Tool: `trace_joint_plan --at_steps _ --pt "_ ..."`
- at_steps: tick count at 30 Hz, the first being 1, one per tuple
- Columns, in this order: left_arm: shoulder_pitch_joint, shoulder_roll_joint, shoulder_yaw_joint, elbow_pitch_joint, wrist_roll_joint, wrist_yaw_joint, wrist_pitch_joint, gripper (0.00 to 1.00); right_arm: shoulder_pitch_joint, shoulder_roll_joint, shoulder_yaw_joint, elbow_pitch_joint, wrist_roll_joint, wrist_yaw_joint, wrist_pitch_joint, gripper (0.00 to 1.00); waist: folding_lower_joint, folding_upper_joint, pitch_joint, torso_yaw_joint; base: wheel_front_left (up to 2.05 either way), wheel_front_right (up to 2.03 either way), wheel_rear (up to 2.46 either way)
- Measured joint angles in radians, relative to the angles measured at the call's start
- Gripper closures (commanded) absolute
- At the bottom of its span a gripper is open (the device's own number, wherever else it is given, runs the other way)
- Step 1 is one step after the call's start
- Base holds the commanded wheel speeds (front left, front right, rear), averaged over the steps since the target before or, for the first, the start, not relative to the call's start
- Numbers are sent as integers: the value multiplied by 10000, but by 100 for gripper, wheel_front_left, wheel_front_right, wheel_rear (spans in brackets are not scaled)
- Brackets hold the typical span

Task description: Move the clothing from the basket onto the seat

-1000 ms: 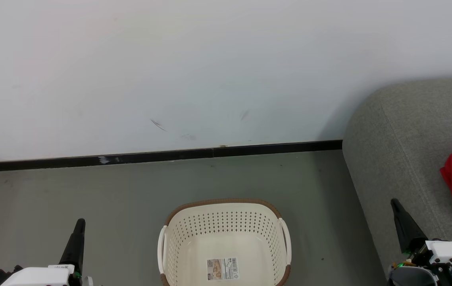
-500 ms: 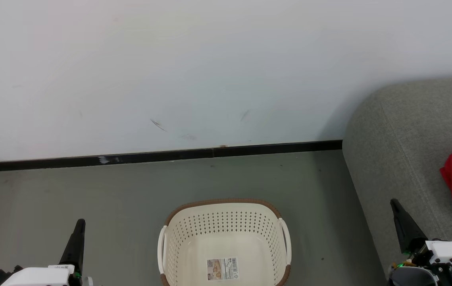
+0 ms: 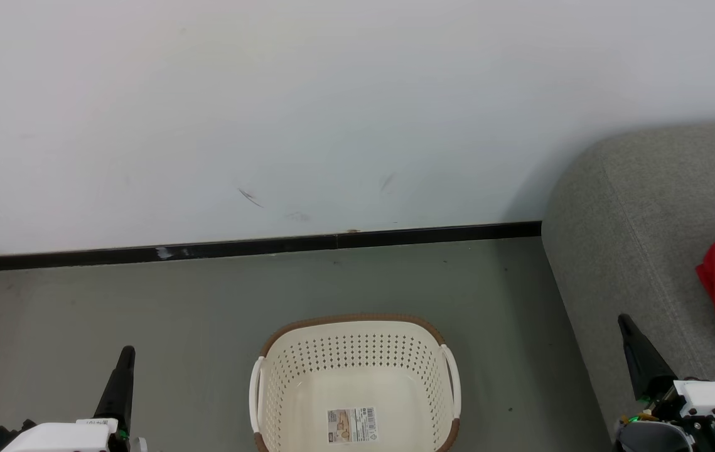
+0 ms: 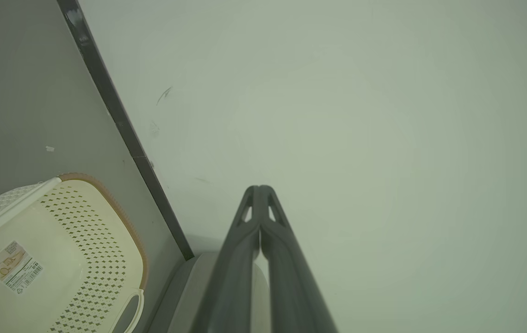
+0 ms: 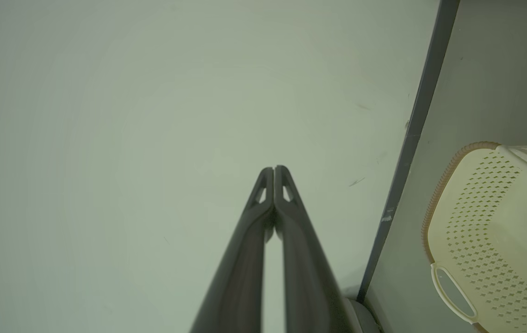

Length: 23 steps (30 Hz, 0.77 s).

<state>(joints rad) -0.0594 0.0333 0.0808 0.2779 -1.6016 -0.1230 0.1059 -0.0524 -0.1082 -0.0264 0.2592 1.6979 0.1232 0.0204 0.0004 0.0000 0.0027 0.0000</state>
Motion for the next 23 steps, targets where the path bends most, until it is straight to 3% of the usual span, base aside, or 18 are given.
trace_joint_plan --at_steps 23 --pt "0 0 0 13 -2 0 0 100 -32 13 -46 8 -8 0 13 100 -1 0 0 0 0 0 0"
